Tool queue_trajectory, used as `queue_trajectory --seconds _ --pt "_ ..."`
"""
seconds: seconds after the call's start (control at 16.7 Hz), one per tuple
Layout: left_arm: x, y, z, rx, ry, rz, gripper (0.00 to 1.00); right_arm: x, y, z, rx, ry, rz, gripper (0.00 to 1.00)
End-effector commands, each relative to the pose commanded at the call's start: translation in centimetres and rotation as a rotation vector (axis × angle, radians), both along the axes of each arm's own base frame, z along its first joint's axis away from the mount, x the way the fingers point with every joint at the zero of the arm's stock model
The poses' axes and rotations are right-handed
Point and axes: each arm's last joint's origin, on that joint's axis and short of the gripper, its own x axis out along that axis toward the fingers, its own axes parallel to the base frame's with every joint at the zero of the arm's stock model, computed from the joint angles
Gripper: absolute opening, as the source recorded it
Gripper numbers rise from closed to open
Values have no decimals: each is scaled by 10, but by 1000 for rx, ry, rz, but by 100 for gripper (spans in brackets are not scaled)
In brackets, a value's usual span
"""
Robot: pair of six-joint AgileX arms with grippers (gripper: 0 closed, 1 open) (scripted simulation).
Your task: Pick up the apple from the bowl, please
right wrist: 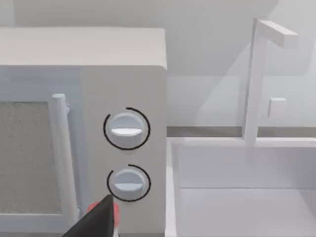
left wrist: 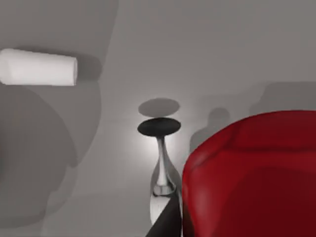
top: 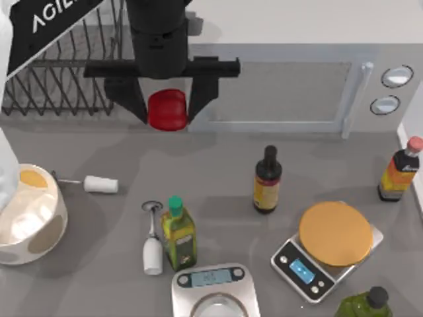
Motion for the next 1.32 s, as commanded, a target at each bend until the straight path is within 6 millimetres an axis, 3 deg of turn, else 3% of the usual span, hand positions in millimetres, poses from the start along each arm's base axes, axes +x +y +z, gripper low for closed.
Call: queue_trajectory --seconds 0.42,0.6,0.96,1.32 --pt "1 -5 -8 2 4 1 0 0 0 0 0 0 0 100" --pt "4 -7 -32 1 2 1 0 0 0 0 0 0 0 100" --pt "1 -7 -105 -1 -1 0 0 0 0 0 0 0 0 100" --pt "0 -6 -113 0 0 0 0 0 0 0 0 0 0 100"
